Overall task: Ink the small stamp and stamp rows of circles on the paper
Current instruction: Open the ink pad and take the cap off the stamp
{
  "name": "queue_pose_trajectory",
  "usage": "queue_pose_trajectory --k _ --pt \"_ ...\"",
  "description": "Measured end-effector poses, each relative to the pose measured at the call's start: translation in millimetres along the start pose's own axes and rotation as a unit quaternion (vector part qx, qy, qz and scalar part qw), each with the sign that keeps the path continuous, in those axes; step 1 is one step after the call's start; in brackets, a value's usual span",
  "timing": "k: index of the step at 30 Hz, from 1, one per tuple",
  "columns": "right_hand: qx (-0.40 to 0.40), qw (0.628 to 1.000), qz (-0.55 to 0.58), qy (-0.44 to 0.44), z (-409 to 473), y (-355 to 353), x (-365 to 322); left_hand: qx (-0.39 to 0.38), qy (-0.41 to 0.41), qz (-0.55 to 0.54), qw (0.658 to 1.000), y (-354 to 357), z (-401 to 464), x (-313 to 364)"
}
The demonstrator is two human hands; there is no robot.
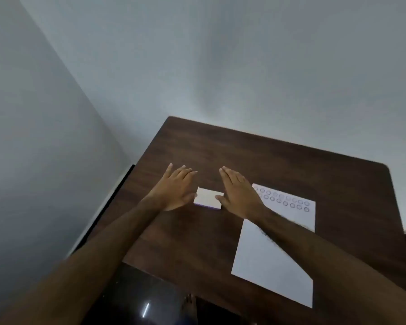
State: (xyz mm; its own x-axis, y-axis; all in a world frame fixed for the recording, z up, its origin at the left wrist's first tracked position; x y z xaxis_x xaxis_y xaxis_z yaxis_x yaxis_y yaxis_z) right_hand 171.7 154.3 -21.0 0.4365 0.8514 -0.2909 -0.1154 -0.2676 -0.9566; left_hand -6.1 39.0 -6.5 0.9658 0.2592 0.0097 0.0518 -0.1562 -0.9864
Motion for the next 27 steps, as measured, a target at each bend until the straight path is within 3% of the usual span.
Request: queue_pose_trajectory --k 6,16,27 --pt "0.009 1.0 0.013 -0.023 -4 53 0 0.019 0.06 -0.013 0.998 59 2 4" --pt "0.122 0.985 -0.025 -0.121 -9 80 18 0.136 0.118 -0.054 0.982 99 10 6" --pt "0.092 0.984 -0.003 -0.154 -34 84 8 0.161 0.135 -0.101 0.972 110 -25 18"
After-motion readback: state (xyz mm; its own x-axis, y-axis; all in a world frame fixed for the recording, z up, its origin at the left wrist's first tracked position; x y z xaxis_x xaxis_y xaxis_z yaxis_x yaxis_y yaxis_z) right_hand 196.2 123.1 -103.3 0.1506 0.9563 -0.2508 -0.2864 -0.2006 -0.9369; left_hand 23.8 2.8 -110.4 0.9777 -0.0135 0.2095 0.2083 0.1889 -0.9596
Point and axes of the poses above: each hand's wrist, its own z-axis towards the middle knuckle, its own y-axis out of the palm, x = y × z, the point moved 4 cm from there along z, towards the middle knuckle, and after that the axes turned 6 degrees about -y, right-handed, at the moved point
